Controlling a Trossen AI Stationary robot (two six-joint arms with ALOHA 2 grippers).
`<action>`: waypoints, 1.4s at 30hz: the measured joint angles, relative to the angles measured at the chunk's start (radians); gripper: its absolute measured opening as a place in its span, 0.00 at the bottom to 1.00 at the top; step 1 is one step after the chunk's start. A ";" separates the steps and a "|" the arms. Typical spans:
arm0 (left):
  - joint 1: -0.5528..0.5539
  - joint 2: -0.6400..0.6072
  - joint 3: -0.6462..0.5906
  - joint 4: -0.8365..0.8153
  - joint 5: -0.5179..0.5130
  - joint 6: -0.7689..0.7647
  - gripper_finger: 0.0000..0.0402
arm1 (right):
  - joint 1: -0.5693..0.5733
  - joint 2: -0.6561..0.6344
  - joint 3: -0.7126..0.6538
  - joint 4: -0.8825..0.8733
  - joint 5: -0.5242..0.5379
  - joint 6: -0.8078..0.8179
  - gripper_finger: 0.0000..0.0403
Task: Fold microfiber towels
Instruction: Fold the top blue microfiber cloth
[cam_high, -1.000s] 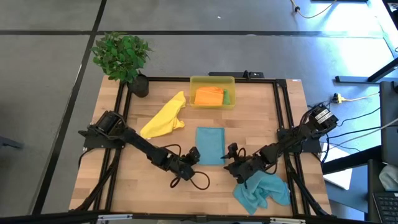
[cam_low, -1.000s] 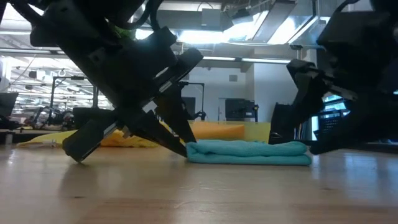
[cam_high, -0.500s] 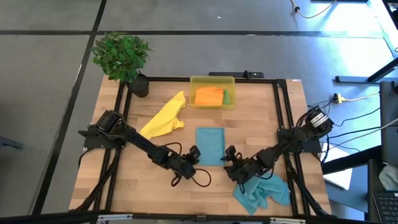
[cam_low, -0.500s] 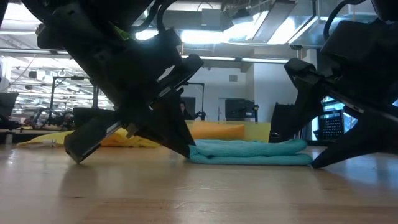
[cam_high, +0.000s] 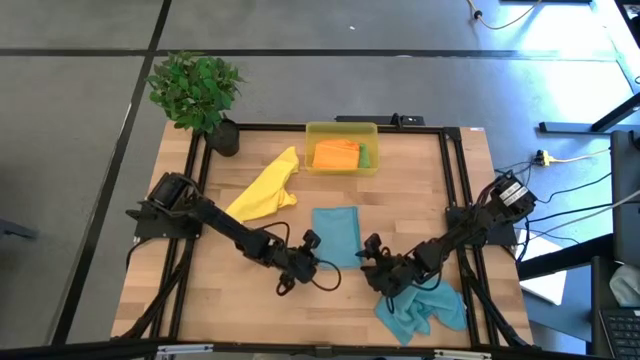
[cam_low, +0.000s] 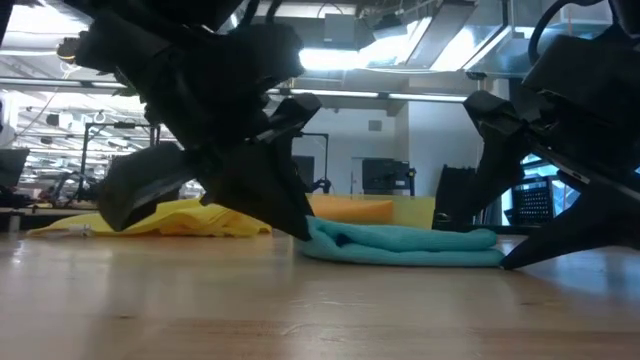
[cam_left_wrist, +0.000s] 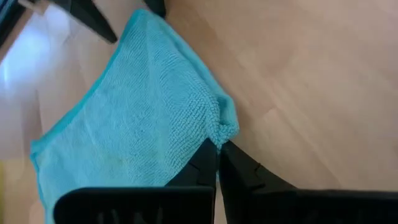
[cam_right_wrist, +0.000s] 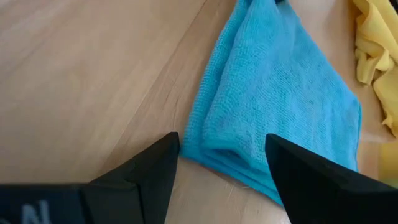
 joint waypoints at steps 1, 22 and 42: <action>0.005 0.000 0.000 0.000 0.004 -0.009 0.00 | 0.003 0.000 0.000 0.000 0.005 0.000 0.60; 0.108 -0.076 0.003 0.003 0.194 -0.156 0.00 | 0.009 0.000 -0.002 0.020 0.010 0.003 0.60; 0.173 -0.102 -0.201 0.341 0.339 -0.285 0.00 | 0.010 0.000 -0.002 0.025 0.028 0.016 0.60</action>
